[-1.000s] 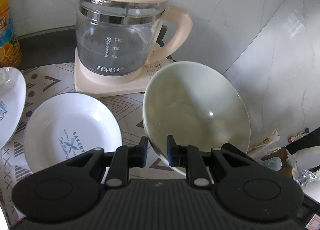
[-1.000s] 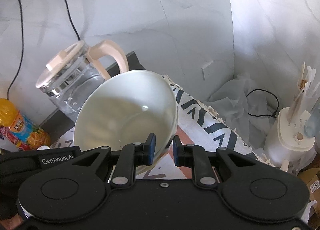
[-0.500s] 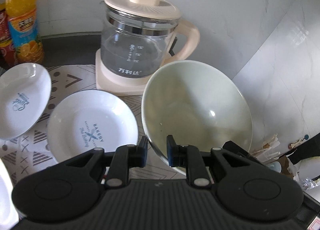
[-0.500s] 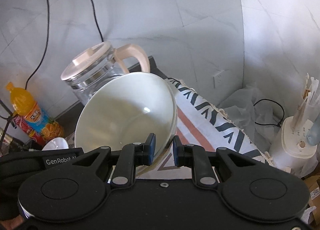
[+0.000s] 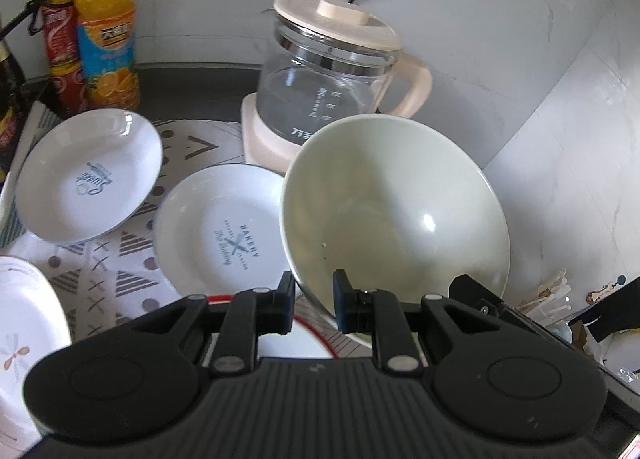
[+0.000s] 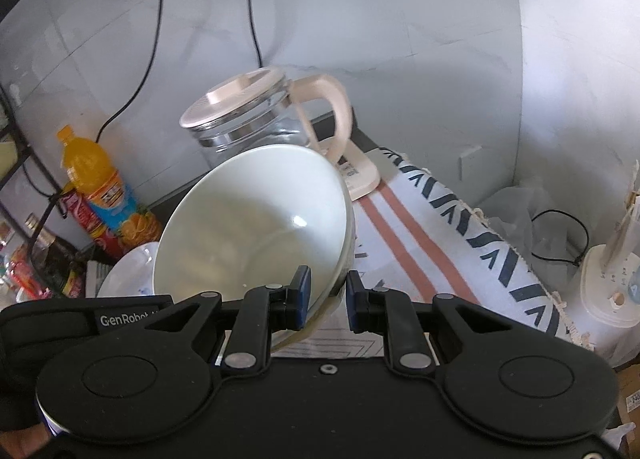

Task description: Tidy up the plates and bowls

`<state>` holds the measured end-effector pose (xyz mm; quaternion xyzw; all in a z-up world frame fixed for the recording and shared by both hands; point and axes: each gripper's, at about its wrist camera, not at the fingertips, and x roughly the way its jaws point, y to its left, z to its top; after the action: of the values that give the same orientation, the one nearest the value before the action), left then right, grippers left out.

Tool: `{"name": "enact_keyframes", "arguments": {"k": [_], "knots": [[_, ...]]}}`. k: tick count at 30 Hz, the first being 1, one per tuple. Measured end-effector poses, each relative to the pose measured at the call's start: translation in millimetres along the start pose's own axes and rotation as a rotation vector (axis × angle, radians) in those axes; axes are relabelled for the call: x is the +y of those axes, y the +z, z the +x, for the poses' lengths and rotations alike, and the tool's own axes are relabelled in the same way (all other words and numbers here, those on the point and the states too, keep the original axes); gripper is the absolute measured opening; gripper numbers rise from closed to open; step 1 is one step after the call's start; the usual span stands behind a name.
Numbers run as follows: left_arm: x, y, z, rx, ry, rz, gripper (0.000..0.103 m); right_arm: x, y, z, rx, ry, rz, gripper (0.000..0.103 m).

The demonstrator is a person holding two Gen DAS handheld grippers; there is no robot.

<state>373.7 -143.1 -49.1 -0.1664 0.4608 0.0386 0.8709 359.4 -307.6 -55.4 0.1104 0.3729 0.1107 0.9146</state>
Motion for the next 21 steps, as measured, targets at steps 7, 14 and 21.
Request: {"name": "enact_keyframes", "arguments": {"k": [7, 14, 21], "knots": [[12.1, -11.4, -14.7, -0.012, 0.023, -0.025, 0.018, 9.4, -9.4, -6.6, 0.016, 0.036, -0.027, 0.018], [25.0, -21.8, -32.6, -0.027, 0.044, -0.064, 0.018, 21.4, -16.8, -19.4, 0.011, 0.076, -0.094, 0.019], [36.0, -36.0, -49.6, -0.039, 0.068, -0.09, 0.018, 30.5, -28.8, -27.6, 0.024, 0.114, -0.123, 0.019]]}}
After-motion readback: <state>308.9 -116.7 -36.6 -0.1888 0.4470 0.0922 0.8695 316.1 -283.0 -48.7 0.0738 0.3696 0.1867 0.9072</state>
